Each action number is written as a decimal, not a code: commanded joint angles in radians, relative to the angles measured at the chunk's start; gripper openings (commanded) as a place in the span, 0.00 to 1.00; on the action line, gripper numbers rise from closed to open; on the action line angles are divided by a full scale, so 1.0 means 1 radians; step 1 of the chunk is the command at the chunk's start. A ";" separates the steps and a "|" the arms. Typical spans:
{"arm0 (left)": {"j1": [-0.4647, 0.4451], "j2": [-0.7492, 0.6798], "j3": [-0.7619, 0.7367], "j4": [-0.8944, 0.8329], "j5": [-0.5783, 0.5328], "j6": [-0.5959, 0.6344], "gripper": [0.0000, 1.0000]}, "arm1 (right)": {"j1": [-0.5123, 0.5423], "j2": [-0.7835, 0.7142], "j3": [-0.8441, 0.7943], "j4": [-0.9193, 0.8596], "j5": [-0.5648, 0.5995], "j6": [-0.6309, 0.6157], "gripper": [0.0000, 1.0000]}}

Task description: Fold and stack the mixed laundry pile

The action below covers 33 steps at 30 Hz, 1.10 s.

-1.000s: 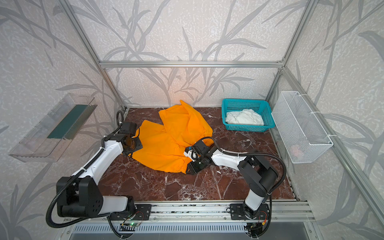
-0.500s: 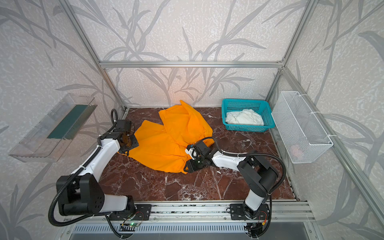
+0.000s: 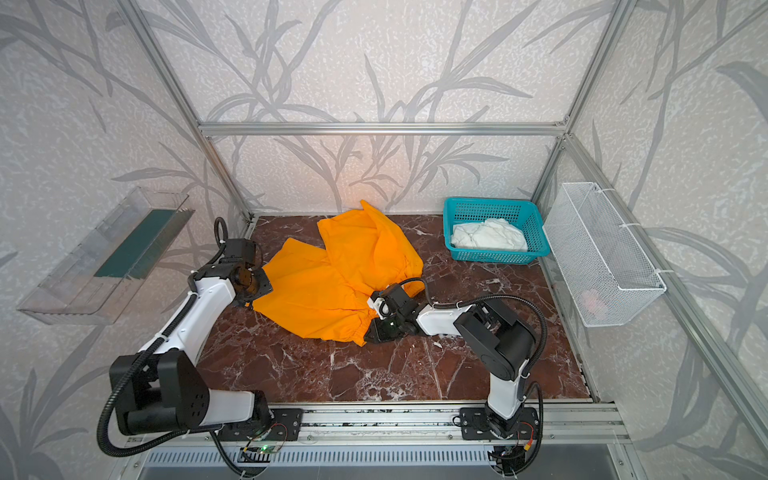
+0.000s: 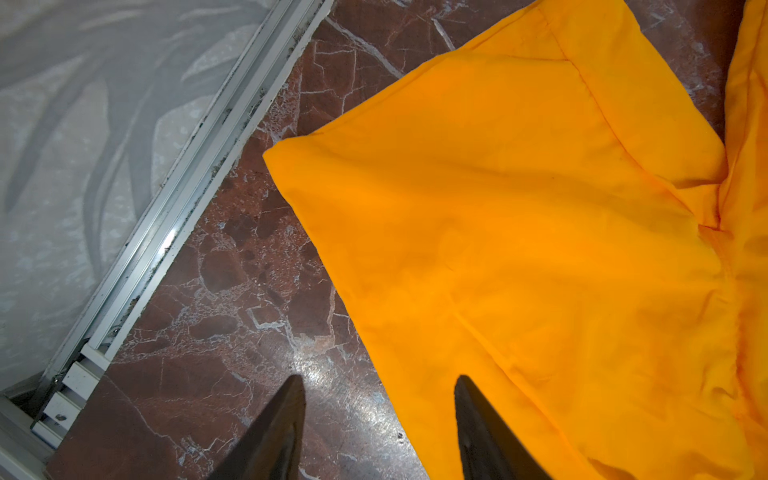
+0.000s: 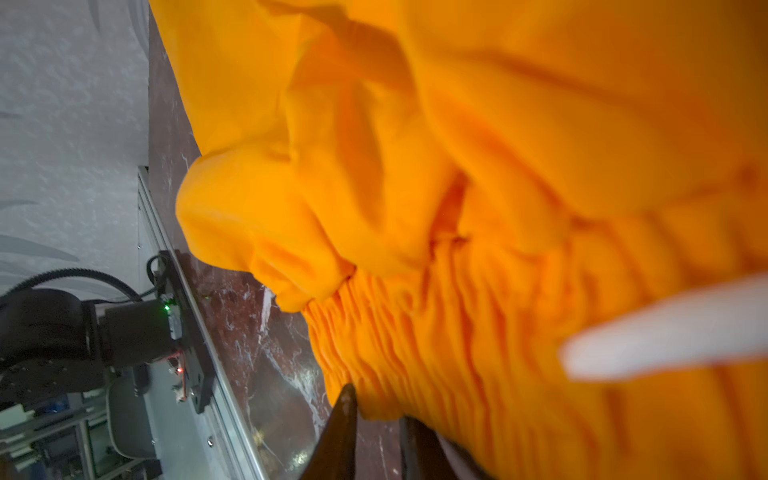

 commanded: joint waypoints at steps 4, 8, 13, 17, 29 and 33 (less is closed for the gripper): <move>0.011 -0.009 0.040 -0.032 0.005 0.052 0.57 | 0.003 -0.053 -0.027 -0.005 0.029 0.028 0.04; 0.012 -0.005 0.045 -0.032 0.011 0.055 0.57 | -0.001 -0.080 -0.026 -0.047 0.040 0.025 0.00; 0.011 -0.009 0.038 -0.032 0.016 0.060 0.57 | -0.003 -0.086 -0.030 -0.055 0.032 0.025 0.00; 0.011 -0.012 0.032 -0.029 0.021 0.061 0.57 | -0.002 -0.083 -0.055 0.010 0.022 0.083 0.43; 0.011 0.000 0.029 -0.023 0.041 0.065 0.57 | 0.009 -0.037 -0.055 0.134 0.036 0.188 0.44; 0.011 -0.001 0.028 -0.023 0.043 0.066 0.57 | 0.019 -0.036 -0.047 0.130 0.048 0.191 0.43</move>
